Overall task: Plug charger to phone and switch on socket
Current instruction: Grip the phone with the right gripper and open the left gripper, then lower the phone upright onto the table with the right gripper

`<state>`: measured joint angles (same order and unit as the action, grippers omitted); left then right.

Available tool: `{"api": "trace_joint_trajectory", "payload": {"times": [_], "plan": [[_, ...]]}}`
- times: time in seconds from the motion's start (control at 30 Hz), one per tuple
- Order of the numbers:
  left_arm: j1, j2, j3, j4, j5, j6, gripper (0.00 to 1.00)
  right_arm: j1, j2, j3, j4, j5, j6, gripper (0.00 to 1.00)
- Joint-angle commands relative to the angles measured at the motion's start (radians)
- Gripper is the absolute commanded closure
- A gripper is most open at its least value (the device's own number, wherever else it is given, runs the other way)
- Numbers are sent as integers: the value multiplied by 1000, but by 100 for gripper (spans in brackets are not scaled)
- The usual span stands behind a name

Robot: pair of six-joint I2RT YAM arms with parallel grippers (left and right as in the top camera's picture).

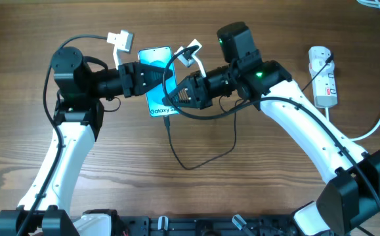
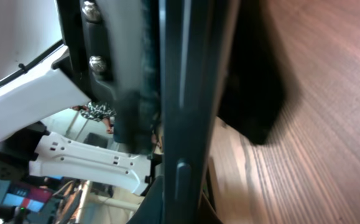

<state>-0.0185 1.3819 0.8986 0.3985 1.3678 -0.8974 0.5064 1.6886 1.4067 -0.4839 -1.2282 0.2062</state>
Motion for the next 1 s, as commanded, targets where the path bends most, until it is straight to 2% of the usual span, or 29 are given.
{"api": "trace_joint_trajectory", "payload": {"times": [0.0, 0.03, 0.07, 0.1, 0.2, 0.27, 0.33, 0.47, 0.53, 0.63, 0.8, 0.97], "plan": [[13, 2, 4, -5, -34, 30, 63, -10, -6, -1, 12, 36, -19, 96], [41, 2, 4, -5, -34, 30, 46, -27, -6, -1, 10, 39, -20, 96], [61, 2, 4, -5, -34, 30, 35, -36, -6, -1, 5, 44, -20, 96], [98, 2, 4, -5, -35, 30, 17, -47, -6, -1, -14, 66, -20, 96], [173, 2, 4, -5, -35, 30, 6, -59, -5, -1, -94, 183, -20, 96], [237, 10, 4, -19, -50, 39, 2, -59, 2, -1, -149, 320, -19, 96], [263, 20, 4, -104, -90, 109, 0, -59, 23, -2, -180, 391, -20, 95], [265, 55, 4, -431, -267, 321, 0, -60, 112, -2, -175, 428, -14, 96], [262, 84, 4, -582, -401, 420, 0, -66, 177, -2, -160, 428, 8, 96], [253, 102, 4, -698, -551, 502, 0, -88, 296, -2, -121, 415, 24, 96], [188, 103, 4, -737, -778, 502, 0, -126, 486, -2, -36, 348, 55, 96], [161, 103, 4, -741, -809, 501, 0, -126, 513, -2, -32, 364, 57, 96]]}}
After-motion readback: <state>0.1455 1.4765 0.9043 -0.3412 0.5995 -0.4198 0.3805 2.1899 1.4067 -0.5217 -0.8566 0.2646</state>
